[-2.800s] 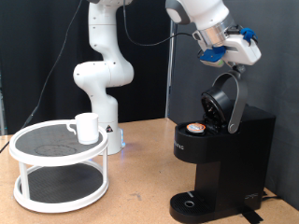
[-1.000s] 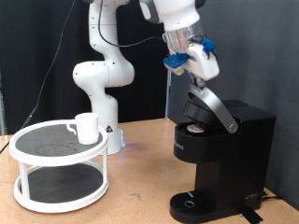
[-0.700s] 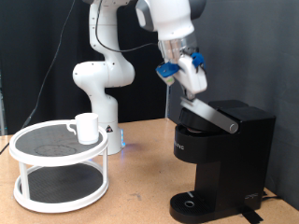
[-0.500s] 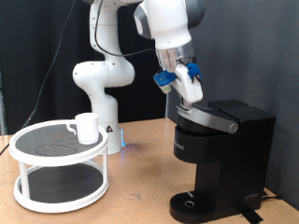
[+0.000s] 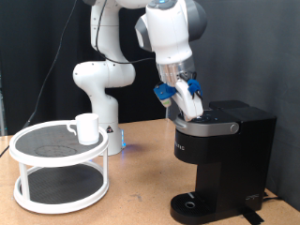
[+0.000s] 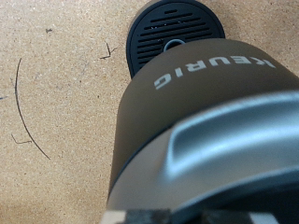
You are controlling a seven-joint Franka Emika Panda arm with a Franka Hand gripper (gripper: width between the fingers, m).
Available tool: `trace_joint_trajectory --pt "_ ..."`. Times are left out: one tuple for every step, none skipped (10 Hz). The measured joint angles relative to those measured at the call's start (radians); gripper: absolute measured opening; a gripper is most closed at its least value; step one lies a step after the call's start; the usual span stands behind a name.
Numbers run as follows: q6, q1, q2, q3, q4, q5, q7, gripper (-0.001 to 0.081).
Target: Make a cup of coffee with the keurig machine
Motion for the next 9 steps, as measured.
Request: trace_joint_trajectory --pt "0.009 0.0 0.008 0.001 -0.001 0.0 -0.006 0.0" --pt "0.015 0.0 0.008 0.002 -0.001 0.0 -0.01 0.0" --pt "0.018 0.0 0.009 0.003 -0.001 0.001 -0.013 0.0" --pt "0.026 0.001 0.009 0.005 -0.001 0.006 -0.019 0.0" --pt "0.046 0.001 0.009 0.008 -0.003 0.028 -0.043 0.0" --pt "0.072 0.002 0.008 0.015 -0.006 0.075 -0.086 0.0" --pt "0.089 0.003 0.001 0.021 -0.005 0.147 -0.146 0.0" --pt "0.091 0.005 -0.016 0.026 -0.004 0.218 -0.198 0.0" --pt "0.087 0.006 -0.036 0.03 0.0 0.279 -0.235 0.0"
